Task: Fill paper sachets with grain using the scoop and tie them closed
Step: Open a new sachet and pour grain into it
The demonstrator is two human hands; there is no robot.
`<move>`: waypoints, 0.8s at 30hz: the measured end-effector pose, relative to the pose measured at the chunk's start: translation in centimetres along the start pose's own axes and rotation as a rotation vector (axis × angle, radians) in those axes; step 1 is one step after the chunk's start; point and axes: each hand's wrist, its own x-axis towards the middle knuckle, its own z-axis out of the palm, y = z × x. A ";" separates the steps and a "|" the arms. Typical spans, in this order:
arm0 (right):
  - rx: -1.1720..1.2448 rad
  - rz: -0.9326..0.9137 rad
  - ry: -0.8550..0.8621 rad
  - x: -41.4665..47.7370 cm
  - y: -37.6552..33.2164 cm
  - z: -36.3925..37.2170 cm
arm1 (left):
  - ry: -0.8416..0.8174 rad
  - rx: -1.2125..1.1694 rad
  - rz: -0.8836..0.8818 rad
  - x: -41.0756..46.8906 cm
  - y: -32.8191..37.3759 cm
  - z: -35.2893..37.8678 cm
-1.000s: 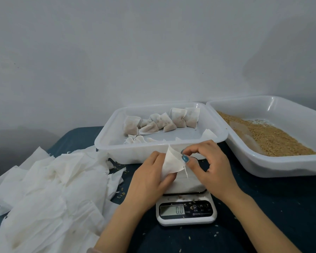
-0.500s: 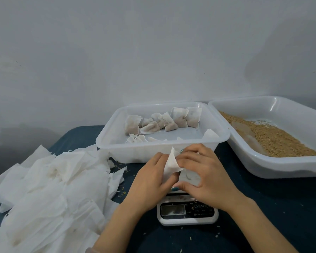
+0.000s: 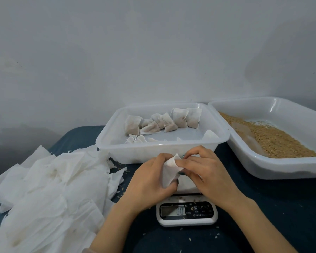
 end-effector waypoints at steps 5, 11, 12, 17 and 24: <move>0.118 0.064 0.044 0.1 -0.1 -0.3 | -0.010 0.000 -0.022 0.2 -0.8 0.3; 0.097 0.354 0.294 1.4 0.2 -2.2 | 0.039 -0.101 -0.132 -0.1 -1.2 0.0; 0.010 0.445 0.335 1.8 0.9 -2.9 | 0.057 -0.126 -0.147 0.0 -1.2 0.0; -0.308 0.874 0.052 3.0 7.0 -6.8 | 0.089 -0.198 -0.176 0.3 -0.9 0.0; -0.454 1.193 -0.531 1.9 12.0 -8.7 | 0.083 -0.181 -0.171 0.3 -0.7 0.1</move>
